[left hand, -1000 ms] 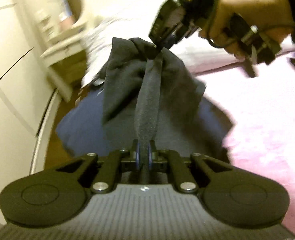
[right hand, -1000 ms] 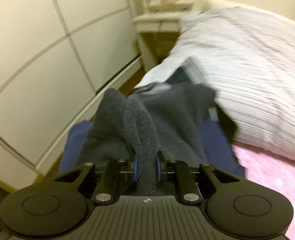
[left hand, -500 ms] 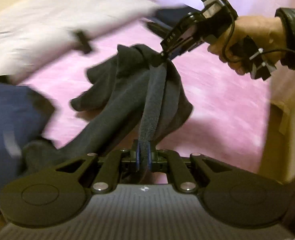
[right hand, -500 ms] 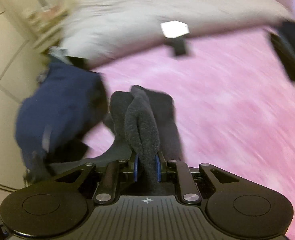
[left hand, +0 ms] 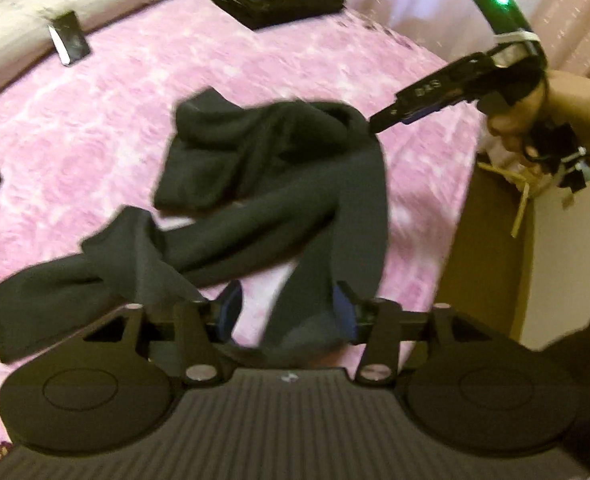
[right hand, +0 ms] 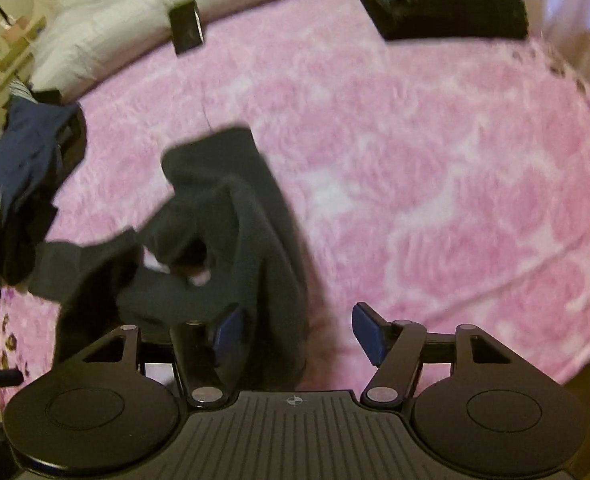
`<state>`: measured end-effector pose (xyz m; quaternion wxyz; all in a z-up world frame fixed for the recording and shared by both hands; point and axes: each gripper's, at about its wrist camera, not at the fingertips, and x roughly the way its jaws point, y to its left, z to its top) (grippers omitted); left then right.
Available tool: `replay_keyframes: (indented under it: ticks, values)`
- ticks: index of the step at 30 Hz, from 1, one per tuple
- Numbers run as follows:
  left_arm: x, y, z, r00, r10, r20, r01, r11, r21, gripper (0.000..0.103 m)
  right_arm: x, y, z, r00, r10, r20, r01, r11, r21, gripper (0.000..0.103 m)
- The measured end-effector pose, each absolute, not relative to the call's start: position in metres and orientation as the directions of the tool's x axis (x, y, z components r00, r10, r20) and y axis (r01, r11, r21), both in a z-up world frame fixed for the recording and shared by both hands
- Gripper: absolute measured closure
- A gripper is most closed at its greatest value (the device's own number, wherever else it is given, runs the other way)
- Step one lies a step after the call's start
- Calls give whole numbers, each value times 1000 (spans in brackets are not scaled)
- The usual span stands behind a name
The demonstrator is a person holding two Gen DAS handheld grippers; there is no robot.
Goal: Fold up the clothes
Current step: 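Lift the dark grey trousers with both grippers and carry them onto the blanket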
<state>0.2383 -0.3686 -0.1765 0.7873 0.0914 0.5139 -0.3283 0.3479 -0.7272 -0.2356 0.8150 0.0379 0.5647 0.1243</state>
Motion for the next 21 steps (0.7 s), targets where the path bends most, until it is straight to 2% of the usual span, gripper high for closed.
replay_keyframes:
  ticks: [2, 4, 5, 7, 9, 12, 13, 14, 15, 16, 21]
  values:
    - [250, -360, -177, 302, -425, -853, 586, 789, -186, 41, 365, -707, -235, 348, 259, -901, -224, 956, 188, 39]
    - [263, -351, -186, 335, -414, -847, 559, 811, -175, 39, 383, -686, -235, 358, 274, -893, -295, 940, 170, 38]
    - [269, -348, -191, 344, -394, -852, 549, 821, -158, 39, 392, -676, -235, 363, 281, -888, -330, 930, 160, 33]
    - [280, -344, -197, 365, -351, -862, 527, 842, -119, 39, 419, -649, -255, 319, 279, -906, -420, 898, 129, 26]
    - [290, -341, -200, 385, -320, -866, 481, 870, -108, 37, 446, -622, -284, 242, 241, -940, -500, 861, 92, 26]
    - [305, -340, -208, 405, -275, -872, 389, 915, -108, 26, 479, -603, -331, 129, 197, -972, -540, 836, 98, 26]
    - [309, -343, -210, 409, -258, -875, 362, 926, -104, 25, 486, -604, -342, 108, 195, -975, -542, 834, 106, 34]
    - [314, -347, -213, 409, -238, -881, 333, 938, -99, 25, 492, -606, -351, 95, 197, -976, -542, 832, 115, 74]
    - [319, -351, -216, 408, -221, -886, 307, 947, -95, 25, 498, -614, -357, 82, 222, -972, -522, 840, 148, 94]
    - [324, -357, -217, 408, -206, -890, 282, 955, -92, 25, 502, -629, -353, 97, 256, -962, -487, 855, 178, 98]
    - [358, -402, -219, 408, -239, -881, 173, 968, -183, 23, 513, -752, -292, 293, 362, -885, -258, 921, 291, 100]
